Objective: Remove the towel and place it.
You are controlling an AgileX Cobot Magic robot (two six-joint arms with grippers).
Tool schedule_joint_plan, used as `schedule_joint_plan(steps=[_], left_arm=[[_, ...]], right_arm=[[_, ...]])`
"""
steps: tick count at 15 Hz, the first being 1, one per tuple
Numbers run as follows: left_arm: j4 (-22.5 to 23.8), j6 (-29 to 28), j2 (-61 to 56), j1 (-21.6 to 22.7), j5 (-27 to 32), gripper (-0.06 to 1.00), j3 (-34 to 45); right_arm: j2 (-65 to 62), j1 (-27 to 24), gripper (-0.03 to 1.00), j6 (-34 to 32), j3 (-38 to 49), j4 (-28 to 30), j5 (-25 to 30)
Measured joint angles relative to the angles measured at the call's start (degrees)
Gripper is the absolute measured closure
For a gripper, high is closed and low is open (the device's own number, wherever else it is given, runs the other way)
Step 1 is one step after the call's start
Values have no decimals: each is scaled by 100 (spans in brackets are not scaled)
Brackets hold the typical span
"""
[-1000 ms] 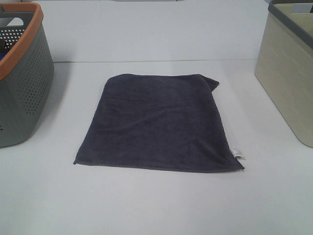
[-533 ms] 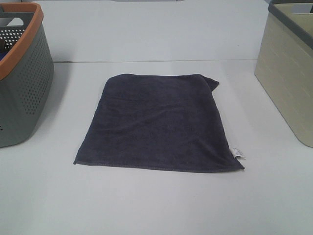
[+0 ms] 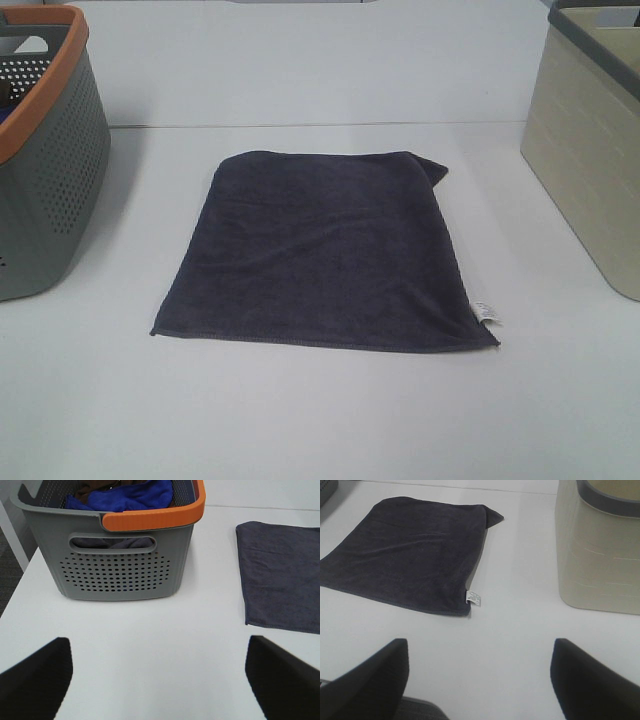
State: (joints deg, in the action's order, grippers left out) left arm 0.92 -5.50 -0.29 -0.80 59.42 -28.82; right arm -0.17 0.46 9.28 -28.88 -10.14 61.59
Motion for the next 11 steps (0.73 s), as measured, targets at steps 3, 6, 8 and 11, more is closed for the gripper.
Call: schedule_joint_plan(steps=[3, 6, 8, 11], left_arm=[[0, 0, 0, 0, 0, 7, 0], [0, 0, 0, 0, 0, 7, 0], [0, 0, 0, 0, 0, 7, 0], [0, 0, 0, 0, 0, 6, 0]], right_arm=[[0, 0, 20, 0, 0, 0, 0], [0, 0, 20, 0, 0, 0, 0], [0, 0, 20, 0, 0, 0, 0], [0, 0, 20, 0, 0, 0, 0]])
